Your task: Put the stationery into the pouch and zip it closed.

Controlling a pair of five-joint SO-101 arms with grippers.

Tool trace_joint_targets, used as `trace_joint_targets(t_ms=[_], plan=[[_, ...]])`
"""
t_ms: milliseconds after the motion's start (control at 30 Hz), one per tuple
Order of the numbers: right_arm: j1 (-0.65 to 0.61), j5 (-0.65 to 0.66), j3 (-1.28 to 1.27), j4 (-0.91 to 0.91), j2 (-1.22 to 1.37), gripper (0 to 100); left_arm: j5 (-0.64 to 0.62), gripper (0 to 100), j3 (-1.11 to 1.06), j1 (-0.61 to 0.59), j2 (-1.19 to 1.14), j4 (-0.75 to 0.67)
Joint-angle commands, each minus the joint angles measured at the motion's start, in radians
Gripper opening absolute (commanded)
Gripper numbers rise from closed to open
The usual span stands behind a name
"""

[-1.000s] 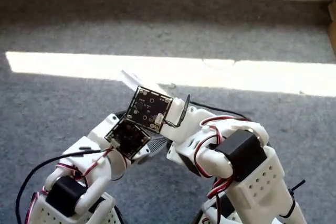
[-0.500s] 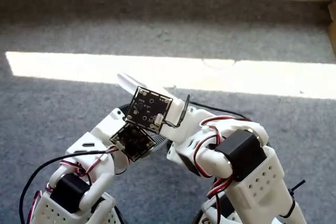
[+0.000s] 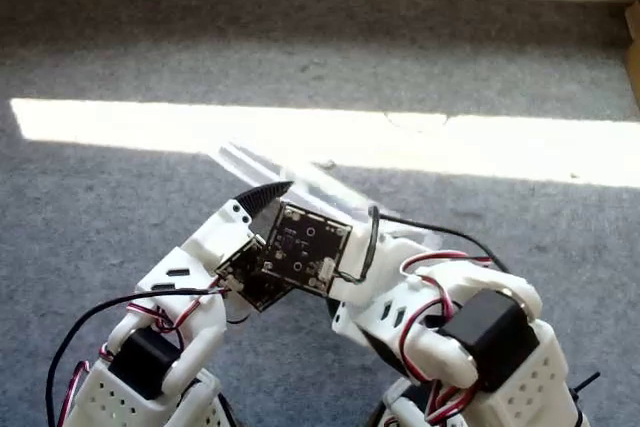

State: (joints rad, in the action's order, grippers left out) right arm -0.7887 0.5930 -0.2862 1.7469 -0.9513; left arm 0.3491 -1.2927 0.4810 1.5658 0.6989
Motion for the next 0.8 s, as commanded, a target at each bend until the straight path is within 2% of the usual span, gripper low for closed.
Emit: trace_joint_targets(t_ms=[0, 300, 433, 767], plan=[[-0.027, 0.008, -0.021, 0.013, -0.021, 0.4, 0.006, 30, 0.021, 0.016, -0.001, -0.034], [-0.028, 0.006, -0.035, 0.013, -0.025, 0.4, 0.006, 30, -0.018, 0.067, -0.001, -0.029], [-0.028, 0.006, -0.033, 0.013, -0.025, 0.4, 0.066, 29, -0.076, 0.111, -0.001, -0.029], [-0.019, 0.002, -0.03, 0.013, -0.027, 0.4, 0.068, 8, -0.081, 0.108, 0.001, -0.029]])
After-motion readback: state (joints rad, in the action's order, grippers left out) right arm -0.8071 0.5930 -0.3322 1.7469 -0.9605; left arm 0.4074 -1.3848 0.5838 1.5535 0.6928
